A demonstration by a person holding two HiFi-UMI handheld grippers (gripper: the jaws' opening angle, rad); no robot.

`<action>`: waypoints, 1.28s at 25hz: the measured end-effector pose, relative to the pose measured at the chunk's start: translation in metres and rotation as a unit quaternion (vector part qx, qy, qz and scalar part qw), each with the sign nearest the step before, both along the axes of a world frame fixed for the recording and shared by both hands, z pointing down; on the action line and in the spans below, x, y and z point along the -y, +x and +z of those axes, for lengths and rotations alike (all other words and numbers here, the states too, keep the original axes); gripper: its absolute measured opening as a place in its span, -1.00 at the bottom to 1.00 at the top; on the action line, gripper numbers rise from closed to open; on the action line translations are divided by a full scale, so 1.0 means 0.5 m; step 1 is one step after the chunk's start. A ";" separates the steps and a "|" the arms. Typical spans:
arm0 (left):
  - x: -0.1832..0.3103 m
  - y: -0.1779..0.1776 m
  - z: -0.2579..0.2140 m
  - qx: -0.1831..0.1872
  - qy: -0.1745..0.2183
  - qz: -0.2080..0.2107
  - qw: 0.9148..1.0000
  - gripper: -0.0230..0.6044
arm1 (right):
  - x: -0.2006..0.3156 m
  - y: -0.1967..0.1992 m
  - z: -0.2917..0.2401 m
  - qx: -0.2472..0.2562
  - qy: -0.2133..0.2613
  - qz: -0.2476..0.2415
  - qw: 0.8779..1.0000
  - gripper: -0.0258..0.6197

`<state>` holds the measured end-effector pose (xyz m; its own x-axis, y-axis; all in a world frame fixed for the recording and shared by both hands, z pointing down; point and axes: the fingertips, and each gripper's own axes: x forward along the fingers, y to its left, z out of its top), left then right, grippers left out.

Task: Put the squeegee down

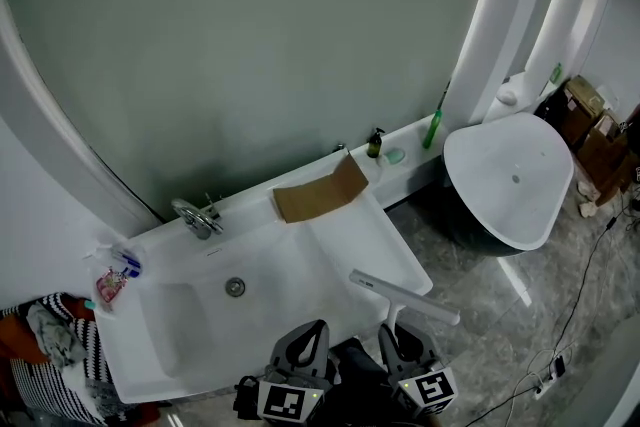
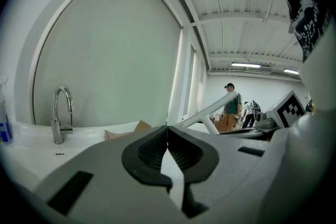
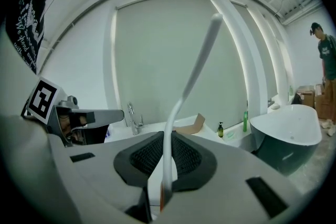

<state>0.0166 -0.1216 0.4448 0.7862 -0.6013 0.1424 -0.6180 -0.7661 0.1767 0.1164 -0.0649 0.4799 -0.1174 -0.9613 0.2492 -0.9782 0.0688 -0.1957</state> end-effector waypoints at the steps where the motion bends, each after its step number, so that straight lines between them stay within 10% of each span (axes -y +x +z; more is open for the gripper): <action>1: 0.006 0.005 0.000 -0.001 -0.001 -0.006 1.000 -0.91 | 0.008 0.009 0.001 -0.001 0.001 -0.004 1.000 -0.75; 32: 0.104 0.095 -0.022 -0.006 0.021 -0.159 0.987 -0.91 | 0.202 0.144 -0.004 0.053 0.011 -0.147 0.988 -0.75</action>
<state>0.0640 -0.1735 0.4338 0.5579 -0.8233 0.1043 -0.8266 -0.5400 0.1585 0.1883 -0.1660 0.4780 -0.4162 -0.8868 0.2008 -0.8896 0.3516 -0.2914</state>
